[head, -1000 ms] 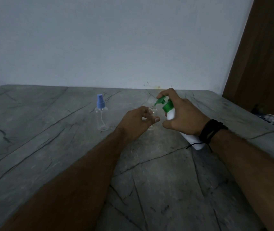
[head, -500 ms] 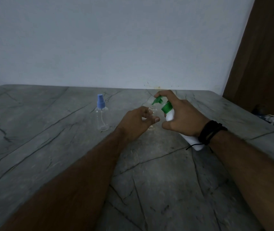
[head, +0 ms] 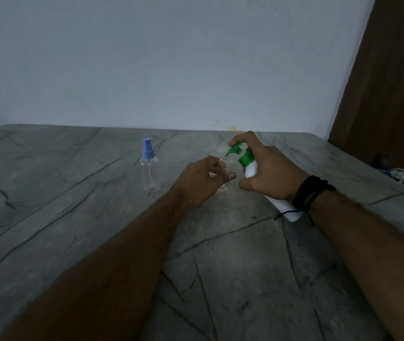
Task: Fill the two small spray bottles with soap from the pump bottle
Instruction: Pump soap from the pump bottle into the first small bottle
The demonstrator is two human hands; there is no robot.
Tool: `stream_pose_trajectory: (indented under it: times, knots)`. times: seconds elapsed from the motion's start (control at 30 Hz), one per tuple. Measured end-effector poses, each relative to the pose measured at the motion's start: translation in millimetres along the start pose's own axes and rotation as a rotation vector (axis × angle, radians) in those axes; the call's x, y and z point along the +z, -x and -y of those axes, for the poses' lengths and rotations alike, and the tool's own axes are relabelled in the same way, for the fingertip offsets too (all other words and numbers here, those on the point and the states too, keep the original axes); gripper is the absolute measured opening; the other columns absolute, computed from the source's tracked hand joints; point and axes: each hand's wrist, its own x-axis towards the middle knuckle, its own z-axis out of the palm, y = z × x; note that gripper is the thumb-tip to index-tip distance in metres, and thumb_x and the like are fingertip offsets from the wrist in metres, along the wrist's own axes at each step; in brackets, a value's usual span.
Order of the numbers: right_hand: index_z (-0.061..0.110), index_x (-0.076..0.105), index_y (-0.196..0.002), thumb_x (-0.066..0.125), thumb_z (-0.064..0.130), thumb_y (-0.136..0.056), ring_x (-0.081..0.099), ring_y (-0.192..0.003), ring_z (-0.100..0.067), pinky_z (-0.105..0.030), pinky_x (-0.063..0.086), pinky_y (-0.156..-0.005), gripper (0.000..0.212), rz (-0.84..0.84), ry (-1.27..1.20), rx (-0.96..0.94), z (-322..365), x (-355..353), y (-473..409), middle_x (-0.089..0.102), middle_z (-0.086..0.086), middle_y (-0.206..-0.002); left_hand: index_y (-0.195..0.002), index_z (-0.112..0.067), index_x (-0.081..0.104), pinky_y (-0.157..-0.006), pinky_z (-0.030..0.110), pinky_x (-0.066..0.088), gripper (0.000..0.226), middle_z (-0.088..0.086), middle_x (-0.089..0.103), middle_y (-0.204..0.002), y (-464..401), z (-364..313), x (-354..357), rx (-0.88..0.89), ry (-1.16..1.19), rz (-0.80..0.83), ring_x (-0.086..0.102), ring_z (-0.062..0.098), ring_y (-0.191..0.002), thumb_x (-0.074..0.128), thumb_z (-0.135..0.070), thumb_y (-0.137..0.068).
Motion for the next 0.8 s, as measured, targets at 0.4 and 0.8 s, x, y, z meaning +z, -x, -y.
stream_pose_trajectory:
  times: [0.4, 0.8]
  knots:
    - [0.034, 0.041, -0.13, 0.075, 0.009, -0.069, 0.063, -0.064, -0.009, -0.023, 0.049, -0.054, 0.074, -0.033, -0.022, -0.017, 0.4, -0.3, 1.8, 0.064, 0.01, -0.078, -0.114, -0.027, 0.06, -0.068, 0.014, 0.038, 0.048, -0.01, 0.066, -0.111, -1.2, 1.9, 1.1, 0.0, -0.01, -0.003, 0.057, 0.002, -0.094, 0.06, -0.062, -0.081]
    - [0.029, 0.042, -0.127, 0.076, 0.009, -0.07, 0.062, -0.065, -0.004, -0.014, 0.046, -0.054, 0.069, -0.063, -0.041, -0.035, 1.4, -0.2, 1.5, 0.061, 0.017, -0.076, -0.116, -0.025, 0.061, -0.074, 0.02, 0.04, 0.049, -0.008, 0.066, -0.113, -2.4, 1.4, 2.4, 0.0, -0.022, -0.002, 0.059, 0.007, -0.101, 0.061, -0.06, -0.081]
